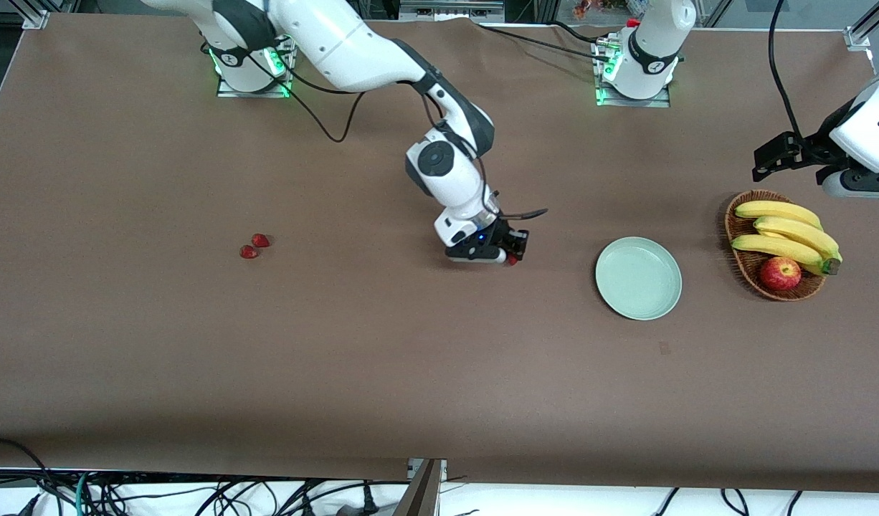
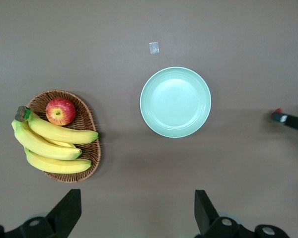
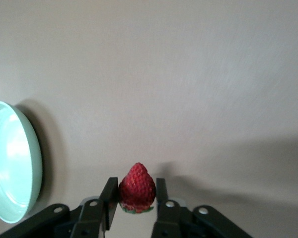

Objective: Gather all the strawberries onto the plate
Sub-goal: 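Carry the strawberry toward the plate and release it midway with the right gripper, then grasp the strawberry with the left gripper while the right gripper grasps another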

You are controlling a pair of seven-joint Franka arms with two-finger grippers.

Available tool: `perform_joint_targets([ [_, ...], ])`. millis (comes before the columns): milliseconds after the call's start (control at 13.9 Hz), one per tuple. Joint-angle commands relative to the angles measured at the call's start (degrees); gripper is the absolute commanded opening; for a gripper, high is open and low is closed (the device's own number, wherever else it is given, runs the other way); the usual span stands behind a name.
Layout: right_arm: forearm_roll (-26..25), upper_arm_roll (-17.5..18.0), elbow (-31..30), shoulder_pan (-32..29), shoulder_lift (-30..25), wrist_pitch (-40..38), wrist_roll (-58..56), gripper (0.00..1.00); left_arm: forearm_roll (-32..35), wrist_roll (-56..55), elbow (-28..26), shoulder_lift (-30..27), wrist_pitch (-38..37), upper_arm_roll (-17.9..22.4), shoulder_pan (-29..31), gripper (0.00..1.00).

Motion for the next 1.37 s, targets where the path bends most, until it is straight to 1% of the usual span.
perform_joint_targets([
  [0, 0.77, -0.44, 3.46, -3.01, -0.90, -7.27, 0.03, 0.67, -0.39, 0.29, 1.70, 1.00, -1.16, -0.09, 0.06, 1.00],
  [72, 0.59, -0.44, 3.81, -4.59, -2.65, -15.24, -0.41, 0.71, -0.39, 0.29, 1.79, 1.17, -1.07, -0.10, 0.14, 1.00],
  [144, 0.50, -0.62, 3.82, -6.61, -5.54, -21.85, -1.19, 0.76, -0.39, 0.37, 1.79, 1.17, -1.07, -0.01, 0.14, 1.00],
  [216, 0.59, -0.53, 3.64, -9.50, -8.88, -27.05, -3.64, 0.86, -0.30, 0.38, 1.79, 1.17, -1.07, -0.01, 0.14, 1.00],
  [288, 0.59, -0.53, 3.55, -11.79, -10.48, -32.67, -7.06, 0.99, -0.39, 0.38, 1.79, 1.17, -1.07, -0.01, 0.14, 1.00],
  [360, 0.33, -0.88, 3.55, -13.82, -12.32, -38.12, -11.44, 1.00, -0.30, 0.38, 1.79, 1.17, -1.07, -0.01, 0.14, 1.00],
  [504, -0.20, -1.84, 2.24, -18.12, -14.79, -46.13, -20.41, 1.00, -0.30, 0.38, 1.79, 1.17, -1.16, -0.01, 0.14, 1.00],
  [576, -0.38, -3.85, 0.49, -19.19, -16.80, -49.91, -24.71, 1.00, -0.39, 0.38, 1.71, 1.17, -1.16, -0.01, 0.14, 1.00],
  [648, -1.07, -7.61, -2.66, -19.20, -18.91, -53.26, -29.19, 1.00, -0.39, 0.38, 1.70, 1.17, -1.16, -0.01, 0.14, 1.00],
  [720, -2.99, -10.00, -7.39, -19.03, -21.71, -54.42, -32.54, 1.00, -0.39, 0.46, 1.70, 1.17, -1.16, -0.01, 0.14, 1.00],
  [864, -10.28, -11.51, -20.98, -19.11, -29.70, -52.25, -34.24, 1.00, -0.30, 0.64, 1.70, 2.39, -1.60, -0.01, -0.20, 1.00],
  [936, -11.18, -12.99, -28.45, -19.03, -33.65, -48.93, -35.03, 1.00, -0.13, 0.64, 1.79, 4.06, -3.34, -0.18, -0.73, 1.00],
  [1008, -11.19, -14.66, -35.49, -19.02, -36.39, -45.24, -36.34, 1.00, -0.56, 0.90, 1.97, 4.42, -4.58, -0.27, -0.56, 1.00],
  [1081, -11.01, -15.98, -40.86, -19.11, -37.64, -42.33, -36.97, 1.00, -2.31, 0.90, 1.97, 4.77, -5.37, -0.18, -0.65, 1.00],
  [1225, -10.66, -17.66, -49.67, -19.20, -38.96, -35.83, -37.06, 0.99, -3.46, 0.90, 1.53, 7.75, -7.91, -0.18, -0.47, 1.00],
  [1297, -10.66, -18.45, -52.41, -19.29, -39.23, -33.10, -37.15, 0.98, -4.60, 0.21, 1.01, 9.42, -8.19, -0.36, -0.99, 1.00],
])
